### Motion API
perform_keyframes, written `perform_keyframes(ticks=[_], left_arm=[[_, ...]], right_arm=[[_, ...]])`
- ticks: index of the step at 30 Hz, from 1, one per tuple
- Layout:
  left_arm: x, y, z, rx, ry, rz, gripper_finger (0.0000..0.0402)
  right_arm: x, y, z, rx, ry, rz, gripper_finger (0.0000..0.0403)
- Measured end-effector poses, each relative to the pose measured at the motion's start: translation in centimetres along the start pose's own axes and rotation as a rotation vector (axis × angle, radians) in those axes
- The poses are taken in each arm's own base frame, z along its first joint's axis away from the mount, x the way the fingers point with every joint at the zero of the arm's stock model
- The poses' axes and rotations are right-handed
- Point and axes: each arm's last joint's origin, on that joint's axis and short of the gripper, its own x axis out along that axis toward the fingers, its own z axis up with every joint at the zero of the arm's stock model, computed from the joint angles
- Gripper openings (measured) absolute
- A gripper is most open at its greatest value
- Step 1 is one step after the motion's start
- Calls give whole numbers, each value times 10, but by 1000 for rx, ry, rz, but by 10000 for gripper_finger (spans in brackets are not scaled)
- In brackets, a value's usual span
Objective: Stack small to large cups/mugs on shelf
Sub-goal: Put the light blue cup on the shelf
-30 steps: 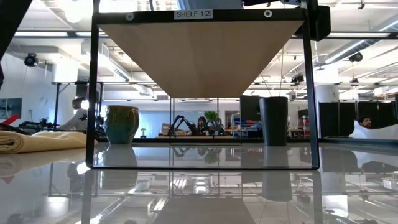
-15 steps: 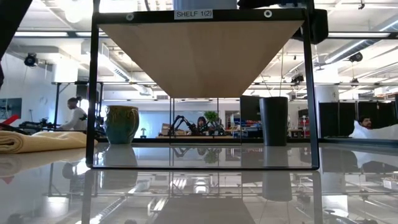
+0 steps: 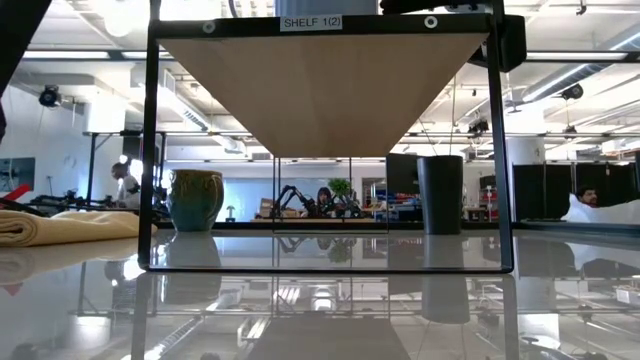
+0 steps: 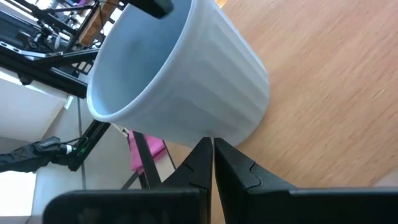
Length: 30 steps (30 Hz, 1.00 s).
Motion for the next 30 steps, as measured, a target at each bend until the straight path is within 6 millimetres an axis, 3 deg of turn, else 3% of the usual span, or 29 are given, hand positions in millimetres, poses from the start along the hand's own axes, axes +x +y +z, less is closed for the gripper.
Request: perform_keyframes(ticks=[6, 13, 21, 30], left_arm=[[-13, 1, -5, -10, 41, 88, 59], [-25, -1, -24, -165, 203, 130, 59], [-8, -3, -33, -233, 276, 118, 59], [-1, -3, -27, -240, 192, 59, 59]], right_arm=[[-1, 0, 1, 0, -13, -8, 9], [-8, -4, 13, 9, -33, -29, 9], [-19, -6, 24, -17, -47, -33, 9], [-18, -5, 22, -2, -34, -27, 9]])
